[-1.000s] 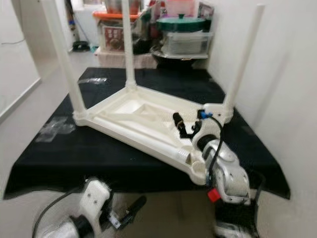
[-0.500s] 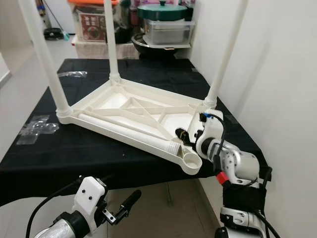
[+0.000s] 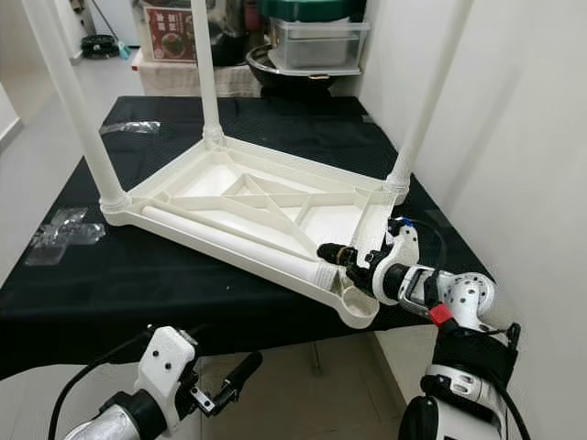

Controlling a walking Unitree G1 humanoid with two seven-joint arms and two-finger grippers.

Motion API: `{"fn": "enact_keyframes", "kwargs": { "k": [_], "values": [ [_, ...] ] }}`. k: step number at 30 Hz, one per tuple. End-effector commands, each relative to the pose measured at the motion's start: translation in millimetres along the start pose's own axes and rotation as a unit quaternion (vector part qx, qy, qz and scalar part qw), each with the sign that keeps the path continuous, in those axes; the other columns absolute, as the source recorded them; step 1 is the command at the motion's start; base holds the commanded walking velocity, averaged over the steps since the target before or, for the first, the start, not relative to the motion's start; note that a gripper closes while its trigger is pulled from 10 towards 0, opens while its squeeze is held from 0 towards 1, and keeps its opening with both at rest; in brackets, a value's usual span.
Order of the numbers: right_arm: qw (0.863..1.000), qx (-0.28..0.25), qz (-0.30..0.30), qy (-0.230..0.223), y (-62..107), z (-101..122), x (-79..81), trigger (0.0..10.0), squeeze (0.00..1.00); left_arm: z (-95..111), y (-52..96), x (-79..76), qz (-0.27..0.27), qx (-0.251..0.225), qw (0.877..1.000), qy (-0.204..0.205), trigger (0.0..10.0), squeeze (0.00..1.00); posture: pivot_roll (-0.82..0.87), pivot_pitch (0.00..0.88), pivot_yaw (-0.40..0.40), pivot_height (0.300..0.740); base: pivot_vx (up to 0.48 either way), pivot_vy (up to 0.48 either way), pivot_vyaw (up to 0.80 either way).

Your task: Building children table

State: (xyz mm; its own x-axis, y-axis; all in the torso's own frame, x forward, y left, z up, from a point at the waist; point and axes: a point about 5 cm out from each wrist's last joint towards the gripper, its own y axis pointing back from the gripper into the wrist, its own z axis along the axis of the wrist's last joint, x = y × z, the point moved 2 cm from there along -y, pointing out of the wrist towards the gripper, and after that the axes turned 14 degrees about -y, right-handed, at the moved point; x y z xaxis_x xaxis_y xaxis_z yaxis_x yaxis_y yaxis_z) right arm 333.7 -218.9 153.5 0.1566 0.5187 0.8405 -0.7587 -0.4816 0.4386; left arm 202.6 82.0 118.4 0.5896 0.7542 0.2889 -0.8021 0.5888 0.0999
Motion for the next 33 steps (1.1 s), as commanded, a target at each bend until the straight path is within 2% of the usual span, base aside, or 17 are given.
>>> {"fn": "enact_keyframes", "kwargs": {
  "k": [1, 5, 8, 11, 15, 23, 33],
  "values": [
    [0.999, 0.030, -0.010, -0.030, 1.9, -5, -9.0, 10.0, 0.00, -2, 1.6, -1.5, -0.005, 0.008, 1.000, -0.001, 10.0, 0.00, 0.04, 0.066, -0.064, 0.740, 0.000, 0.000, 0.00],
    [0.998, 0.042, -0.001, -0.045, 2.5, -7, -9.1, 10.0, 0.00, -2, 1.6, -1.3, -0.004, 0.007, 1.000, -0.002, 10.0, 0.00, 0.04, 0.066, -0.066, 0.740, 0.000, 0.000, 0.00],
    [0.994, 0.075, 0.023, -0.071, 2.5, -15, -5.8, 10.0, 0.00, -2, 1.6, -1.0, -0.002, 0.008, 1.000, -0.003, 10.0, 0.00, 0.04, 0.068, -0.064, 0.740, 0.000, 0.000, 0.00],
    [0.994, 0.081, 0.027, -0.073, 2.3, -17, -5.1, 10.0, 0.00, -2, 1.6, -0.9, -0.002, 0.007, 1.000, -0.004, 10.0, 0.00, 0.04, 0.068, -0.064, 0.740, 0.000, 0.000, 0.00],
    [0.989, 0.111, 0.049, -0.088, -2.9, -30, -1.8, 10.0, 0.00, -2, 2.1, -1.6, -0.002, 0.008, 1.000, -0.003, 10.0, 0.00, 0.05, 0.067, -0.068, 0.740, 0.000, 0.000, 0.00],
    [0.989, 0.113, 0.039, -0.089, -9.4, -35, -4.0, 10.0, 0.00, -1, 2.2, -2.1, -0.001, 0.006, 1.000, -0.004, 10.0, 0.00, 0.05, 0.065, -0.071, 0.740, 0.000, 0.000, 0.00],
    [0.991, 0.095, 0.039, -0.082, -10.3, -29, -0.9, 10.0, 0.00, -1, 2.5, -3.3, -0.003, 0.006, 1.000, -0.005, 10.0, 0.00, 0.05, 0.056, -0.071, 0.740, 0.000, 0.000, 0.00]
  ]
}}
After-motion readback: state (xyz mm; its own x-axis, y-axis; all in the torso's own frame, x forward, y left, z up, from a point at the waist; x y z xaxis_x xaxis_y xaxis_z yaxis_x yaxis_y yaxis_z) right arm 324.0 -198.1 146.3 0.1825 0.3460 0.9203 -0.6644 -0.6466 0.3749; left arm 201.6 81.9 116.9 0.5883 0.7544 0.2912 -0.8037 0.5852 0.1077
